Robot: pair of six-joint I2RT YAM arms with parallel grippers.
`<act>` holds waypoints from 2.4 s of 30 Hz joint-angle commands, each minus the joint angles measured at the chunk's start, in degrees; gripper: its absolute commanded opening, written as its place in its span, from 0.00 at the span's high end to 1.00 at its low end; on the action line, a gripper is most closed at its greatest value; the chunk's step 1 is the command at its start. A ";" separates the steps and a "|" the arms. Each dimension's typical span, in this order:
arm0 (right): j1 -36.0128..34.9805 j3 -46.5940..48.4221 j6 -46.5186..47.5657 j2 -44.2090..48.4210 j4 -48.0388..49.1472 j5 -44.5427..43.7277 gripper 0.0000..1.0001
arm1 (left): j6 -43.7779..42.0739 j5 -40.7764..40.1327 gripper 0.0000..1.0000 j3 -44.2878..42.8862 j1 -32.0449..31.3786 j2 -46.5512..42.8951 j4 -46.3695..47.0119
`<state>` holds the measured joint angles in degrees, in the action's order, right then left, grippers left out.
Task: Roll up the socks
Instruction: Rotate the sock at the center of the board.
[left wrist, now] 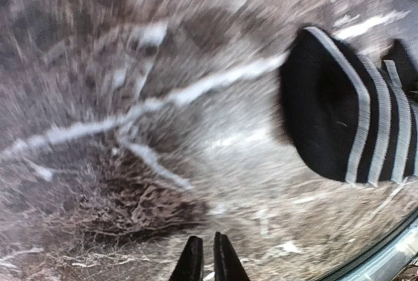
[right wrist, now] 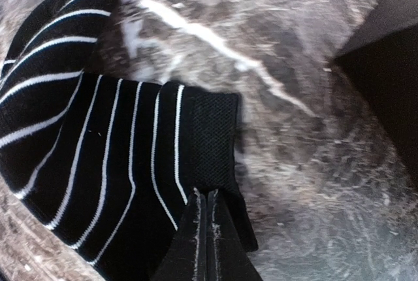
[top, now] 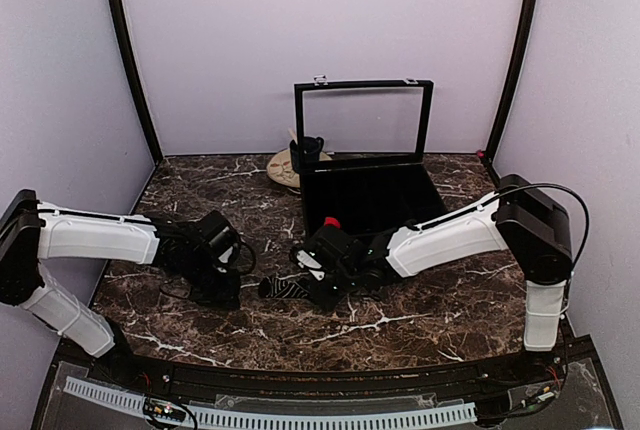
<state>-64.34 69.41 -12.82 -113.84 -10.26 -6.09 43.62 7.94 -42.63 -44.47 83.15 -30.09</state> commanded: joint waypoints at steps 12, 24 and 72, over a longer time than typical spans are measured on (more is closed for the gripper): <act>0.62 -3.01 -1.33 -0.20 -0.80 -1.81 1.00 | 0.28 1.09 0.73 -8.42 0.32 2.95 9.85; 0.45 -5.37 -1.77 1.01 -0.18 -1.12 1.00 | -0.67 0.16 0.78 -13.60 0.34 12.98 9.14; 1.82 -8.00 -3.20 3.30 -3.10 -3.03 1.00 | -11.00 -8.28 0.86 -15.65 1.10 15.15 -10.92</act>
<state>-63.35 63.75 -14.50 -110.89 -6.31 -9.04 35.27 2.79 -56.31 -44.29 96.68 -35.92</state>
